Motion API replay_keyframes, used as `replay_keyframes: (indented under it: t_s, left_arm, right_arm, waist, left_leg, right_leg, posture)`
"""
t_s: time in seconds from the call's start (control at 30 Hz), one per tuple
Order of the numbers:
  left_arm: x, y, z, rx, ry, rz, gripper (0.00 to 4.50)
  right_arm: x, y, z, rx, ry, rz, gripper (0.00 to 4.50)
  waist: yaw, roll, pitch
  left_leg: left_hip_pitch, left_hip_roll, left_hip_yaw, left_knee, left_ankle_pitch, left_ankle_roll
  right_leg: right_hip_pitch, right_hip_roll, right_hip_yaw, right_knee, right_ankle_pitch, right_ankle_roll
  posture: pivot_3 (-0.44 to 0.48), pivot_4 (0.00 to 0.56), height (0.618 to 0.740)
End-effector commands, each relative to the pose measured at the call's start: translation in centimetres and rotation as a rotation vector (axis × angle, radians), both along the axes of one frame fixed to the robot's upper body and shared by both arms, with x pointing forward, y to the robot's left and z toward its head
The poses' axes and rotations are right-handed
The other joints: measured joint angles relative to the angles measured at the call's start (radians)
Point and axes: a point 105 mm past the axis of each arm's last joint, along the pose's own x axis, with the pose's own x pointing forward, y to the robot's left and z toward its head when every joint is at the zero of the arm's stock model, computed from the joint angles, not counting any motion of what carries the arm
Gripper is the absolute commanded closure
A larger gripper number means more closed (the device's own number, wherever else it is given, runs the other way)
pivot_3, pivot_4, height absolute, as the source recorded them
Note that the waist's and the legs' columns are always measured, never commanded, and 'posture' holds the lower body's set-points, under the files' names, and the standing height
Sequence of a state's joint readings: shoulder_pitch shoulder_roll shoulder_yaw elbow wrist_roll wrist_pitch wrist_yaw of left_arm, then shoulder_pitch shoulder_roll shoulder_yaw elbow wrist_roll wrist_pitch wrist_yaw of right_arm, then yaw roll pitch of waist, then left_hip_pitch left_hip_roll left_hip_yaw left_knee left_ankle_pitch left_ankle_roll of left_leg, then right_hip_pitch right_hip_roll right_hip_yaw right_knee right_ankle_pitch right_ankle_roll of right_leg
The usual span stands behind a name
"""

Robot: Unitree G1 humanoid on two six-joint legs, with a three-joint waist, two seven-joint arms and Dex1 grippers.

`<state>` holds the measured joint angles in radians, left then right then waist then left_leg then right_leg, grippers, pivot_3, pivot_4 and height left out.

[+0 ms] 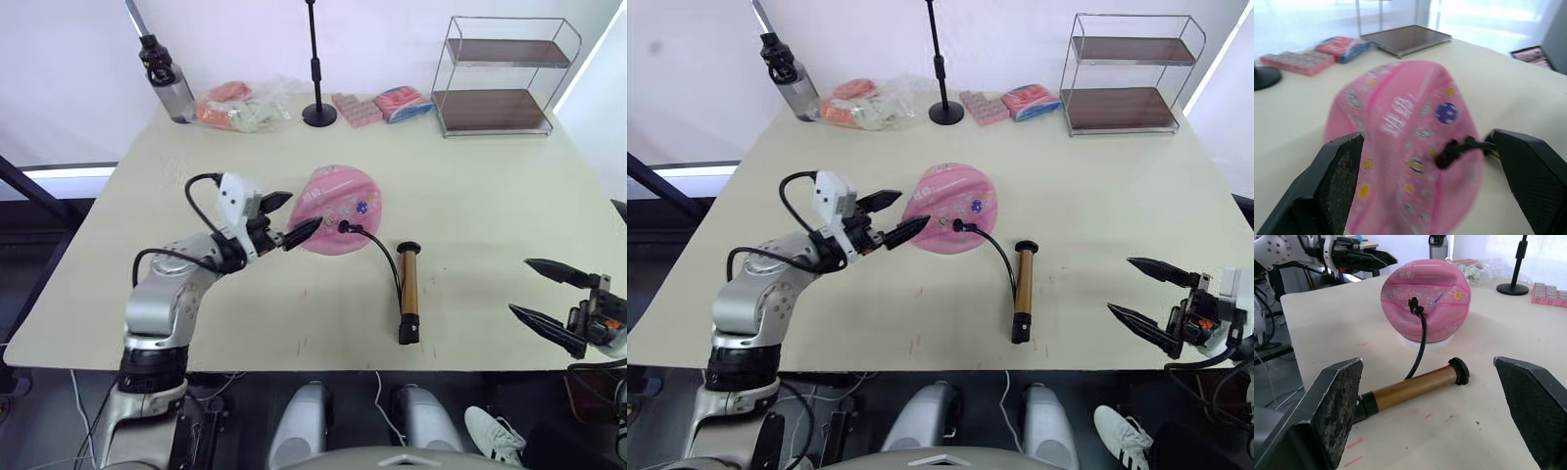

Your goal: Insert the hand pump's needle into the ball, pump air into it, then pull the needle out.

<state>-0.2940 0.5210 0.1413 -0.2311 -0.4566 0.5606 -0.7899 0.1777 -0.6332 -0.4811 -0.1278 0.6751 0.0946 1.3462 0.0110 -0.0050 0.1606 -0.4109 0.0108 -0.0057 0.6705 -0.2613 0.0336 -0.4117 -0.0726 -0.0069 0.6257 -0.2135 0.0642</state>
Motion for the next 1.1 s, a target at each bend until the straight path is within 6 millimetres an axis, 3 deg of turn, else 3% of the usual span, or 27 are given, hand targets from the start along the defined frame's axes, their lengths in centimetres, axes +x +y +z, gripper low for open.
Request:
replay_keyframes:
  t_s: [0.03,0.37,0.63,0.87,1.1]
  left_arm:
    - [-1.8,1.8,0.4,-0.01,-0.026,-0.011,0.07]
    - [-6.7,9.1,-4.0,0.072,0.126,0.074,0.07]
    - [-10.8,12.8,-6.0,0.1,0.218,0.071,0.07]
    - [-11.6,12.8,-6.5,0.091,0.226,0.069,0.07]
    - [-11.5,9.8,-7.2,0.119,0.259,0.008,0.07]
  right_arm:
    - [0.3,-0.2,0.3,-0.013,-0.039,0.0,0.0]
    - [0.4,-1.6,-1.2,-0.061,-0.016,-0.037,0.0]
    - [0.2,-4.4,-1.9,-0.112,0.008,-0.103,0.0]
    - [0.0,-5.5,-2.1,-0.131,0.023,-0.118,0.0]
    - [-0.1,-4.9,-1.7,-0.126,0.029,-0.067,0.0]
  waist:
    - [-0.001,0.0,0.0]
    - [0.003,-0.001,0.002]
    - [0.001,0.0,0.002]
    - [0.004,-0.001,0.002]
    - [0.001,-0.001,0.002]
  left_leg:
    - [0.0,0.0,0.0,0.0,0.0,0.0]
    - [0.002,0.001,0.003,0.0,0.0,0.0]
    - [0.004,0.004,0.008,0.0,0.0,0.0]
    - [0.008,0.01,0.012,0.0,0.0,0.0]
    - [0.011,0.012,0.022,-0.001,-0.001,0.001]
  right_leg:
    - [0.0,0.0,0.0,0.0,-0.001,-0.001]
    - [0.0,0.0,0.003,0.001,-0.002,-0.004]
    - [0.0,0.0,0.005,0.0,-0.002,-0.004]
    - [0.001,0.001,0.006,0.001,-0.003,-0.003]
    - [0.0,0.002,0.015,0.001,-0.002,-0.004]
  posture:
    - [0.0,0.15,0.74]
    - [0.0,0.15,0.74]
    - [0.0,0.15,0.74]
    - [0.0,0.15,0.74]
    - [0.0,0.15,0.74]
